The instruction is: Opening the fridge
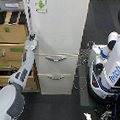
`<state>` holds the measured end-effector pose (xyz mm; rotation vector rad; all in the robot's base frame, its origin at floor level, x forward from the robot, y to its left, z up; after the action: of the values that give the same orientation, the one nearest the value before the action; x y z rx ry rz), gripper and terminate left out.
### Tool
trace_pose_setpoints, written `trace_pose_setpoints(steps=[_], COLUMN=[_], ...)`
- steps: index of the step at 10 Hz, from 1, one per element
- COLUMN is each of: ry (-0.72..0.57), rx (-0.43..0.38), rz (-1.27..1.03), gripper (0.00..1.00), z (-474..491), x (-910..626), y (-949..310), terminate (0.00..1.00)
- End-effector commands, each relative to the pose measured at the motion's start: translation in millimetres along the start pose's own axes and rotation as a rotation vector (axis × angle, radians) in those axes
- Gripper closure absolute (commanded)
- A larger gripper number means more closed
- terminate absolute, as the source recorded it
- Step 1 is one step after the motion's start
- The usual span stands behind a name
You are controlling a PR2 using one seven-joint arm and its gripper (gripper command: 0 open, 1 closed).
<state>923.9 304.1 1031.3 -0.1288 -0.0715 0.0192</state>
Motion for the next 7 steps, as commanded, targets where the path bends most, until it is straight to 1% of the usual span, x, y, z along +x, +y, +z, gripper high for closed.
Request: trace_pose_setpoints(steps=[1, 4, 6, 7], ry=[0.034, 0.021, 0.002, 0.0], rx=[-0.023, -0.015, -0.055, -0.068], rz=[-0.056, -0.245, -0.382, -0.406], gripper=[1.0, 1.0, 1.0, 1.0], z=[-23, 11, 52, 62], x=[-22, -102, -180, -198], y=[1, -25, -49, -54], terminate=[0.0, 0.0, 0.0, 0.0])
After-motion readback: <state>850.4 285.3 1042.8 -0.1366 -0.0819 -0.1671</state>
